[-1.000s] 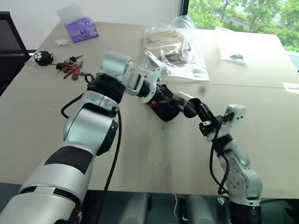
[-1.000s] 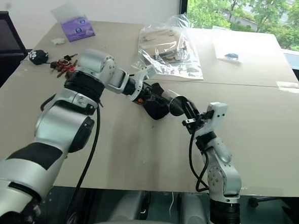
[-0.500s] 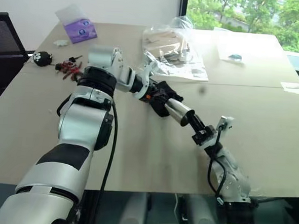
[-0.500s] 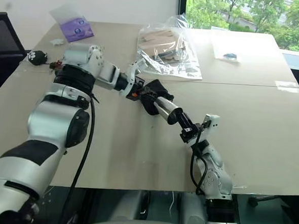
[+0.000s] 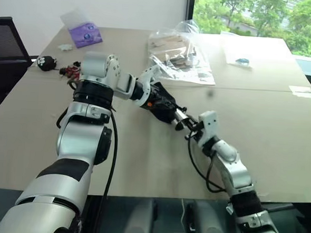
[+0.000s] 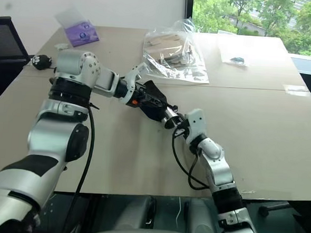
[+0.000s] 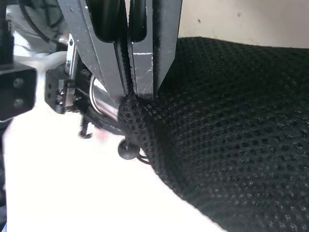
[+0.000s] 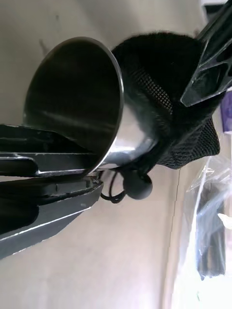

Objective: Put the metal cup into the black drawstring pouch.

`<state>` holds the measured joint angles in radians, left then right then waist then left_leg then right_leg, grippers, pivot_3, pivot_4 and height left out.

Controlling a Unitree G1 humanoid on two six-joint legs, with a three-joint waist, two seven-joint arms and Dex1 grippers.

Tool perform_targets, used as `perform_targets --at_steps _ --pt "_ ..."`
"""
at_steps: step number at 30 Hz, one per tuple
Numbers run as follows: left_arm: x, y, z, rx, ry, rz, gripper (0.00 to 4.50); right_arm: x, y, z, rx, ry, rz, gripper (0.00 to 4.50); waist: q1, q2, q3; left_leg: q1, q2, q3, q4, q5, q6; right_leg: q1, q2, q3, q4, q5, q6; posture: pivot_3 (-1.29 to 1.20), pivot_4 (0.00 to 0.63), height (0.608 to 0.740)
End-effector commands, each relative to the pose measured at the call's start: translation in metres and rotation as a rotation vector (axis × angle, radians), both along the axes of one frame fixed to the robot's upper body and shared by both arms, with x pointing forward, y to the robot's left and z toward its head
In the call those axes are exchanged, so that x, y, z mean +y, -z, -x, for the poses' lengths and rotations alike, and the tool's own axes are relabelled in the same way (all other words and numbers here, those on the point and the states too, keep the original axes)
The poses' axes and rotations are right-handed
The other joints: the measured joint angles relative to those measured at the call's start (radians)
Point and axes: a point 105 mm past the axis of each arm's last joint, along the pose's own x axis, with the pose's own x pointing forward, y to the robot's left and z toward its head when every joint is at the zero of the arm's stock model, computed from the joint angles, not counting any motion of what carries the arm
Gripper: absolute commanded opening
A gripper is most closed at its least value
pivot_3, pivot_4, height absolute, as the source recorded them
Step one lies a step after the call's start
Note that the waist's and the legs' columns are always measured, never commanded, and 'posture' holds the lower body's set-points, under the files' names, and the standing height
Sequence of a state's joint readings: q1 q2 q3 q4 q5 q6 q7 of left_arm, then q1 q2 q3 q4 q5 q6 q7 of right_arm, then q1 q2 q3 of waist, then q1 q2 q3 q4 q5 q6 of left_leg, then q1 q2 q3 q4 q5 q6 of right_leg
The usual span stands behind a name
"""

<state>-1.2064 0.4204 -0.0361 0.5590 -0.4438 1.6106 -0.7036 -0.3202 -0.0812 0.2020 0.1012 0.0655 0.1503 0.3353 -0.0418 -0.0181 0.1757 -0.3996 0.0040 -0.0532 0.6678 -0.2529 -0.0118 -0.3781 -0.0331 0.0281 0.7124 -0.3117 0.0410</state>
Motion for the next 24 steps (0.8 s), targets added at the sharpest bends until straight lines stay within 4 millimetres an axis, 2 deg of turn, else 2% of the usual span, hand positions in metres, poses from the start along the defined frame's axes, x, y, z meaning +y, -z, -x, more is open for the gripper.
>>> perform_targets --at_steps 1,5,11,13,15,17,18,19,20,22,24 --pt "-0.003 -0.020 0.003 -0.117 0.027 0.028 0.00 -0.006 0.004 -0.008 -0.022 0.037 0.159 0.03 0.000 0.000 0.000 0.000 0.000 0.000 0.000 0.000 0.000 -0.001 0.000 0.000 0.000 0.000 0.000 0.00 0.150 0.740" --pt "-0.011 -0.026 0.016 -0.235 0.091 0.044 0.00 0.007 -0.008 -0.013 -0.065 -0.004 0.190 0.03 -0.002 0.000 0.000 0.000 0.001 0.002 0.000 0.000 0.000 -0.001 0.000 0.002 -0.001 0.000 0.000 0.00 0.150 0.740" --pt "-0.027 -0.040 0.038 -0.351 0.171 0.169 0.00 0.023 -0.007 -0.030 -0.060 -0.010 0.175 0.03 -0.003 0.000 0.000 0.000 0.001 0.003 0.000 0.000 0.000 -0.001 0.000 0.003 -0.001 0.000 0.000 0.00 0.150 0.740" --pt "-0.028 -0.039 0.045 -0.375 0.187 0.182 0.00 0.035 -0.014 -0.031 -0.024 -0.043 0.063 0.03 -0.004 0.000 0.000 0.000 0.002 0.003 0.000 0.000 0.000 -0.001 0.000 0.003 -0.001 0.000 0.000 0.00 0.150 0.740" --pt "-0.029 -0.037 0.052 -0.387 0.199 0.192 0.00 0.045 -0.023 -0.035 0.074 -0.051 -0.142 0.03 -0.004 0.000 0.001 -0.001 0.003 0.003 -0.001 0.000 0.000 -0.002 -0.001 0.003 -0.001 0.000 0.000 0.00 0.150 0.740" --pt "-0.032 -0.036 0.056 -0.408 0.192 0.213 0.00 0.049 -0.034 -0.046 0.229 -0.015 -0.425 0.03 -0.004 0.000 0.001 -0.001 0.003 0.003 -0.002 0.000 0.000 -0.002 -0.002 0.003 -0.002 0.000 0.000 0.00 0.150 0.740" --pt "-0.034 -0.037 0.057 -0.418 0.182 0.223 0.00 0.052 -0.035 -0.050 0.253 -0.011 -0.461 0.03 0.000 0.000 0.001 -0.001 0.003 0.003 -0.002 0.000 0.000 -0.002 -0.003 0.003 -0.002 0.000 0.000 0.00 0.150 0.740" --pt "-0.036 -0.038 0.057 -0.430 0.170 0.237 0.00 0.058 -0.034 -0.051 0.210 -0.022 -0.361 0.03 0.004 0.000 0.001 -0.001 0.003 0.002 -0.002 0.000 0.000 -0.002 -0.003 0.002 -0.002 0.000 0.000 0.00 0.150 0.740" --pt "-0.038 -0.041 0.057 -0.442 0.160 0.252 0.00 0.064 -0.031 -0.049 0.115 -0.047 -0.184 0.03 0.006 0.000 0.001 -0.001 0.002 0.002 -0.002 0.000 0.000 -0.001 -0.003 0.001 -0.002 0.000 0.000 0.00 0.150 0.740" --pt "-0.041 -0.043 0.058 -0.453 0.147 0.275 0.00 0.077 -0.024 -0.042 -0.134 -0.117 0.195 0.03 0.002 0.000 0.001 -0.001 0.001 0.002 -0.001 0.000 0.000 -0.001 -0.002 0.002 -0.003 0.000 0.000 0.00 0.150 0.740" --pt "-0.044 -0.048 0.060 -0.467 0.143 0.309 0.00 0.085 -0.016 -0.033 -0.346 -0.199 0.444 0.03 0.001 0.000 0.001 -0.001 0.000 0.003 -0.001 0.000 0.000 -0.002 -0.002 0.002 -0.003 0.000 0.000 0.00 0.150 0.740"
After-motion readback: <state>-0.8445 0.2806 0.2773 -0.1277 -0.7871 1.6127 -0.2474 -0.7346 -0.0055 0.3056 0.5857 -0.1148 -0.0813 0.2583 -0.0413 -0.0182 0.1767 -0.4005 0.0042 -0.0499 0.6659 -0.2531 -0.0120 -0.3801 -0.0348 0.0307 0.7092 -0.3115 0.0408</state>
